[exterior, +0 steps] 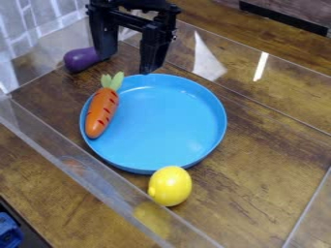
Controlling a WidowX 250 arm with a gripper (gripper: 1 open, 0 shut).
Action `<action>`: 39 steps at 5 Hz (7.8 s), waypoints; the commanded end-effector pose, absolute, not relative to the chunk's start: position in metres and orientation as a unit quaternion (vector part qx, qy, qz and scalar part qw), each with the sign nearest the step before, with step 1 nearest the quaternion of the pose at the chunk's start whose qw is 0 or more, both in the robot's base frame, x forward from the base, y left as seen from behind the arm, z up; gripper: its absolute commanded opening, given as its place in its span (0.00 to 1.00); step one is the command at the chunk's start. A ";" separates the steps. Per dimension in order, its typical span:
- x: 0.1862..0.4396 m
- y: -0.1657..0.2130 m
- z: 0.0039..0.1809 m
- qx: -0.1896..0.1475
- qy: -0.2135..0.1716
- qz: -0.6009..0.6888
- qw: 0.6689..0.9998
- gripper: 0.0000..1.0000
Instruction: Move the carrot to the right side
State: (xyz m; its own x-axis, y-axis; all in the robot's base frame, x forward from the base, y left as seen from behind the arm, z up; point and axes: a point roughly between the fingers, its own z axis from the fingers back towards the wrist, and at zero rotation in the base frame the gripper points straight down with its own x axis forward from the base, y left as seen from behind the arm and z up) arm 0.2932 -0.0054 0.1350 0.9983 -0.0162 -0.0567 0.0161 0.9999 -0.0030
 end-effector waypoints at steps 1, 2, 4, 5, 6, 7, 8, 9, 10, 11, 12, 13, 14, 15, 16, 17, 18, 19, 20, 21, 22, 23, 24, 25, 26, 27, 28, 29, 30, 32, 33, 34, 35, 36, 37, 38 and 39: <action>0.291 0.002 0.135 0.000 0.034 -0.027 0.999 1.00; 0.289 0.008 0.135 0.002 0.040 -0.046 0.998 1.00; 0.275 0.005 0.112 -0.004 0.038 -0.029 0.999 1.00; 0.273 0.023 0.101 0.001 0.032 -0.027 0.999 1.00; 0.273 0.041 0.091 0.002 0.029 -0.031 0.999 1.00; 0.272 0.031 0.089 -0.002 0.023 -0.003 1.000 1.00; 0.275 0.022 0.084 -0.004 0.018 0.026 1.000 1.00; 0.279 0.019 0.075 -0.006 0.014 0.010 1.000 1.00; 0.283 0.015 0.066 -0.010 0.008 -0.004 1.000 1.00; 0.285 0.011 0.059 -0.011 0.002 -0.023 1.000 1.00; 0.288 0.011 0.056 -0.012 -0.007 -0.032 0.999 1.00; 0.289 0.011 0.051 -0.012 -0.012 -0.037 0.999 1.00; 0.302 0.014 0.061 -0.010 -0.023 -0.055 0.998 1.00; 0.316 0.017 0.075 -0.007 -0.036 -0.069 0.997 1.00; 0.319 0.027 0.092 -0.001 -0.051 -0.029 0.998 1.00; 0.315 0.036 0.092 0.004 -0.055 -0.006 0.998 1.00; 0.310 0.044 0.092 0.010 -0.055 0.013 0.998 1.00; 0.319 0.041 0.081 0.013 -0.052 0.015 0.998 1.00; 0.329 0.039 0.069 0.013 -0.050 0.021 0.998 1.00; 0.329 0.044 0.067 0.012 -0.045 0.005 0.999 1.00; 0.329 0.040 0.055 0.012 -0.040 0.017 0.999 1.00; 0.329 0.035 0.041 0.012 -0.034 0.028 0.999 0.00; 0.330 0.025 0.050 0.018 -0.038 0.031 0.999 0.00; 0.326 0.019 0.083 0.026 -0.051 0.021 0.998 0.00; 0.323 0.008 0.130 0.032 -0.074 0.010 0.997 0.00; 0.332 -0.015 0.156 0.032 -0.091 -0.021 0.995 0.00; 0.340 -0.054 0.159 0.025 -0.096 -0.053 0.994 0.00; 0.344 -0.095 0.153 0.017 -0.095 -0.078 0.992 0.00; 0.343 -0.121 0.150 0.017 -0.091 -0.071 0.993 0.00; 0.344 -0.145 0.121 0.020 -0.075 -0.063 0.995 0.00; 0.345 -0.152 0.102 0.021 -0.065 -0.061 0.996 0.00; 0.341 -0.146 0.083 0.020 -0.054 -0.062 0.996 0.00; 0.339 -0.138 0.074 0.020 -0.049 -0.068 0.996 0.00; 0.345 -0.131 0.075 0.020 -0.051 -0.074 0.996 0.00; 0.345 -0.126 0.076 0.019 -0.054 -0.066 0.996 0.00; 0.343 -0.125 0.075 0.014 -0.056 -0.058 0.997 0.00; 0.348 -0.126 0.078 0.006 -0.061 -0.058 0.996 0.00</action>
